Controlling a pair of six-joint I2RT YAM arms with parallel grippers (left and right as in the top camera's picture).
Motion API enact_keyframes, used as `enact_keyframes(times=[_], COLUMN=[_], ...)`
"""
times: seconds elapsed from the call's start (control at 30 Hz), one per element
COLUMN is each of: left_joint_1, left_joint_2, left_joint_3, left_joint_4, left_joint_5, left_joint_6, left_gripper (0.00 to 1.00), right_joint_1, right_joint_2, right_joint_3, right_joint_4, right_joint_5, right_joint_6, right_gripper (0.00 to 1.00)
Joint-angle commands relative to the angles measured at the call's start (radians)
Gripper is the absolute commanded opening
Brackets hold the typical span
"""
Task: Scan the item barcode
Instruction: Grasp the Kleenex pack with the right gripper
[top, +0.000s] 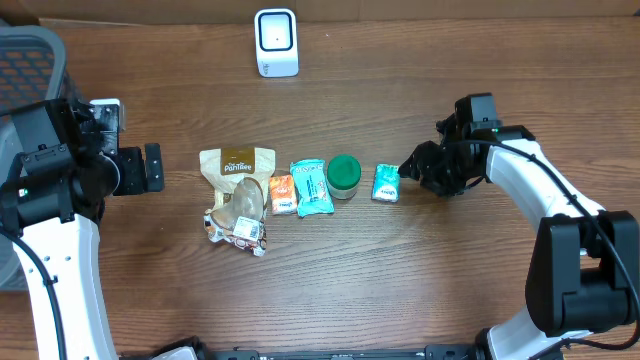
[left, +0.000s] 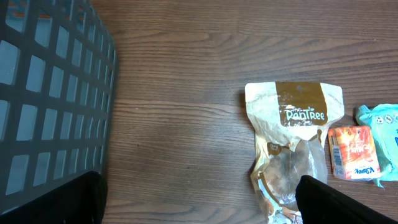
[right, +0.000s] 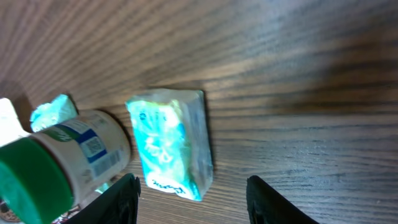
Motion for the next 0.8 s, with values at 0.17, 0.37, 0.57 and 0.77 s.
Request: enact_keyframes(times=[0.17,0.37,0.57,0.77], left_joint_1=[0.000,0.000,0.000,0.000], left_joint_2=[0.000,0.000,0.000,0.000], left_joint_3=[0.011,0.011,0.011,0.011], left_joint_4=[0.000,0.000,0.000,0.000], left_joint_5=[-0.004,-0.004,-0.004,-0.004], left_joint_6=[-0.018,-0.018,-0.018,-0.018], left_gripper=[0.99,1.00,1.00,1.00], right_joint_1=[0.007,0.040,0.076,0.078], right_joint_2=[0.006,0.006,0.027,0.069], right_joint_3=[-0.027,-0.027,-0.027,-0.027], right_joint_4=[0.043,0.072,0.098,0.108], right_joint_5=[-0.016,-0.006,0.027,0.033], right_joint_6=[-0.001,-0.001,0.005,0.007], right_gripper=[0.53,0.53,0.53,0.49])
